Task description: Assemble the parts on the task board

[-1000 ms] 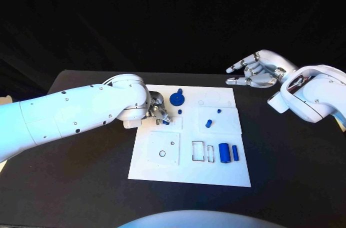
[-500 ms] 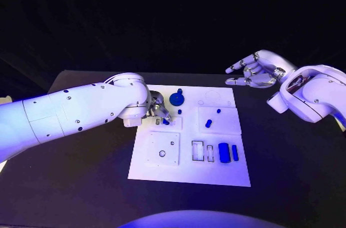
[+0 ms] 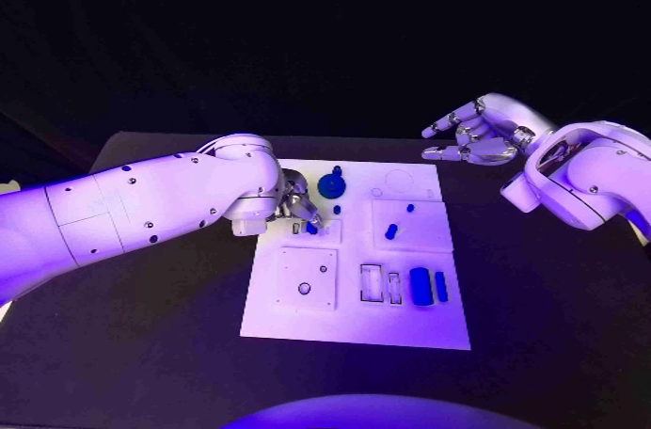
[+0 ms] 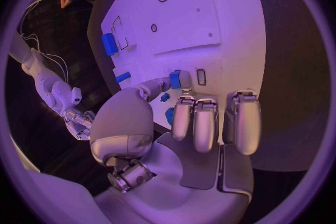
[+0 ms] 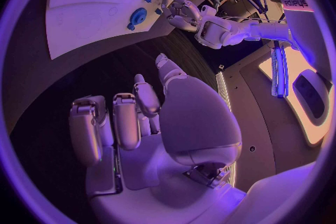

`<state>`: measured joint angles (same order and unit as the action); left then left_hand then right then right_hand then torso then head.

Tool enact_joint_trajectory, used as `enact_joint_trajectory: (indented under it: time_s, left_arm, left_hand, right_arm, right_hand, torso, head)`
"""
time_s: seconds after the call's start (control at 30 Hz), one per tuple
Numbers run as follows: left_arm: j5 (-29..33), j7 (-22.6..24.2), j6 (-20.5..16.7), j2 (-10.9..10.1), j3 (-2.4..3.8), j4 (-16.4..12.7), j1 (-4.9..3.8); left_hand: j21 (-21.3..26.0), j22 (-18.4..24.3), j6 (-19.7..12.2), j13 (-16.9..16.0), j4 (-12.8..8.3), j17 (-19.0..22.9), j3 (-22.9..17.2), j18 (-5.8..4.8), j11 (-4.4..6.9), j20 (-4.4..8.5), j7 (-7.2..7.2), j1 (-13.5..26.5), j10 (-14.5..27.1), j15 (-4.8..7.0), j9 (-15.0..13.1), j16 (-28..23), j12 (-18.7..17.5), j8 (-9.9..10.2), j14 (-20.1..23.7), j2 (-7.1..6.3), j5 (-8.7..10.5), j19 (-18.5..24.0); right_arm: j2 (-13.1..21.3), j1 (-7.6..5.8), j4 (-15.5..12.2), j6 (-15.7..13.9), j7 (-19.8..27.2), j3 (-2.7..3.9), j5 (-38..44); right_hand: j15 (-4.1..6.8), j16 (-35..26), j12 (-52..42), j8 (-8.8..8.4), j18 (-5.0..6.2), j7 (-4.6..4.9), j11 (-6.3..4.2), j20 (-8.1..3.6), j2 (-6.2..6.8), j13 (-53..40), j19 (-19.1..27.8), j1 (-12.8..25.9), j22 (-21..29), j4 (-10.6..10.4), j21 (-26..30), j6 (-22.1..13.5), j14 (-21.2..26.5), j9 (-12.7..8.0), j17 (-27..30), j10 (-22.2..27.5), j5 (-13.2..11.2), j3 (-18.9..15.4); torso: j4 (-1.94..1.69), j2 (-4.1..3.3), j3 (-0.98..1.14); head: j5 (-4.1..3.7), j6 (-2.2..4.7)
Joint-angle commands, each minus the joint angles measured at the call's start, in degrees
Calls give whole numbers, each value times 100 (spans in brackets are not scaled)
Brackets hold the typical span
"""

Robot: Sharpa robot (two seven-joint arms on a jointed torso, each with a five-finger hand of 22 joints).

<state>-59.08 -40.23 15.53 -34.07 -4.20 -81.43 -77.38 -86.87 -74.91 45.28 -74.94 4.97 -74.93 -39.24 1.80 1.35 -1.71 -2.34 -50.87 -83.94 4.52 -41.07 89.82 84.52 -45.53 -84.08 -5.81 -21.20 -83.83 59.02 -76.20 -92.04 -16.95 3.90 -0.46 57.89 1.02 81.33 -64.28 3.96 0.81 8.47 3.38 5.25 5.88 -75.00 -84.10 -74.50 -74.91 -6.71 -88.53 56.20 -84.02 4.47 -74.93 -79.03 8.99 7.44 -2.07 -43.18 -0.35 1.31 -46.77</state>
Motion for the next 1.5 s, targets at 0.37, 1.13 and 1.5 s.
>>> enact_joint_trajectory:
  time_s: [0.37,1.13,1.5]
  left_arm:
    - [115,-763,404,141,-73,134,60]
    - [110,-783,581,178,-104,195,60]
    - [89,-782,514,183,-108,205,60]
  left_hand:
    - [26,-790,100,-902,77,-1507,237,-30,39,47,11,155,-209,53,20,18,3,45,-592,37,39,-352]
    - [33,-788,170,-875,147,-1507,649,-30,48,59,22,303,-192,68,41,18,-26,66,-592,-93,42,-353]
    - [45,-778,219,-858,385,-1507,1096,-27,46,63,20,466,-181,70,60,18,-46,89,-592,-66,46,-351]
  right_arm:
    - [20,3,-87,88,-13,1,41]
    - [52,3,-141,89,-10,1,47]
    - [58,2,-151,85,-7,1,48]
  right_hand:
    - [-20,-34,30,7,24,-8,-3,31,-45,-15,-290,-25,-1104,19,37,10,-332,7,-323,29,42,-29]
    - [-19,-50,57,7,27,-8,-3,30,-48,3,-282,-47,-1093,30,43,10,-328,8,-303,41,51,-34]
    - [-19,-50,57,7,27,-8,-3,30,-48,3,-282,-47,-1093,30,43,10,-328,8,-303,41,51,-34]
  torso:
    - [0,-4,-1]
    - [-9,1,-4]
    - [-5,1,-5]
  head:
    - [-19,-31]
    - [-36,-46]
    - [-29,-56]
